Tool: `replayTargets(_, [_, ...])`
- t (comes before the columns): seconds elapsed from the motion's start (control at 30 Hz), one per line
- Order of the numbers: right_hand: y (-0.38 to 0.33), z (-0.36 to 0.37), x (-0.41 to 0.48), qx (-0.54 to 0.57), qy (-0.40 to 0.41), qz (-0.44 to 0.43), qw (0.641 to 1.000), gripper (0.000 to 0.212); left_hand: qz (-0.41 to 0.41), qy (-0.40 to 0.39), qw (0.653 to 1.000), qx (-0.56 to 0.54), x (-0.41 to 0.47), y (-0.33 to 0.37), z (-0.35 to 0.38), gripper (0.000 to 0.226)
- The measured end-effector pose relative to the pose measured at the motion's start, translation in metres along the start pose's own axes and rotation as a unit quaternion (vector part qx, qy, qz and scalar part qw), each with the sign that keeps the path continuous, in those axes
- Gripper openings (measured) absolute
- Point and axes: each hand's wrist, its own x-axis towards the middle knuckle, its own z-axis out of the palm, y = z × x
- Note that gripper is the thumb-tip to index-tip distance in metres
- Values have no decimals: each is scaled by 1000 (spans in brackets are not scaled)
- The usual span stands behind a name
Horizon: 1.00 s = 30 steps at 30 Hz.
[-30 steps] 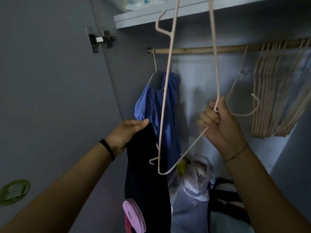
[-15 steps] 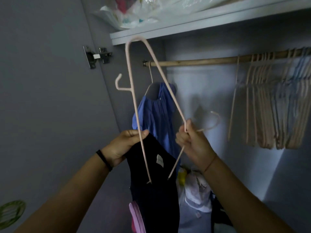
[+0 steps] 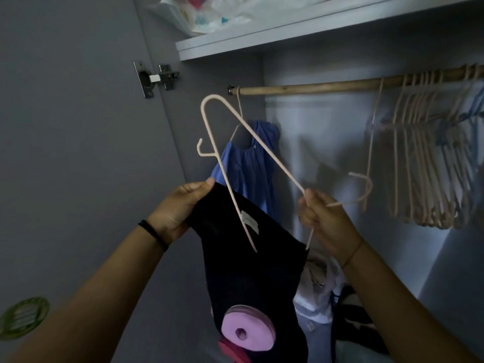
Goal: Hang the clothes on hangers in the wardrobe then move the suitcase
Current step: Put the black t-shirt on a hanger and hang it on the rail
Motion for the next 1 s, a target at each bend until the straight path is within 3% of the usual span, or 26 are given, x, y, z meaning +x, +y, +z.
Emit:
replayTargets(0.23, [-55,17,23,2,-74,-95,993,25,-6,-17,998,62,-4,-10,13,45])
replayTargets(0.4, [-17,10,14,-116,-39,0,992,29,22,17,1000,6,-2,-5,15,24])
replayTargets(0.57, [15,-13,-21,-180,18,74,981,36,2,44,998,-41,-2,-1,-13,33])
replayTargets(0.67, [2,-16,-28,-235,23,72,969,45,-6,92,995,-46,-3,-13,-17,36])
replayTargets(0.83, [-13,-22,-40,-337,4,77,938,25,33,243,969,33,-3,-24,-19,28])
replayTargets(1.0, [-12,-26,-46,-353,17,106,929,26,91,281,945,139,-2,-31,-18,31])
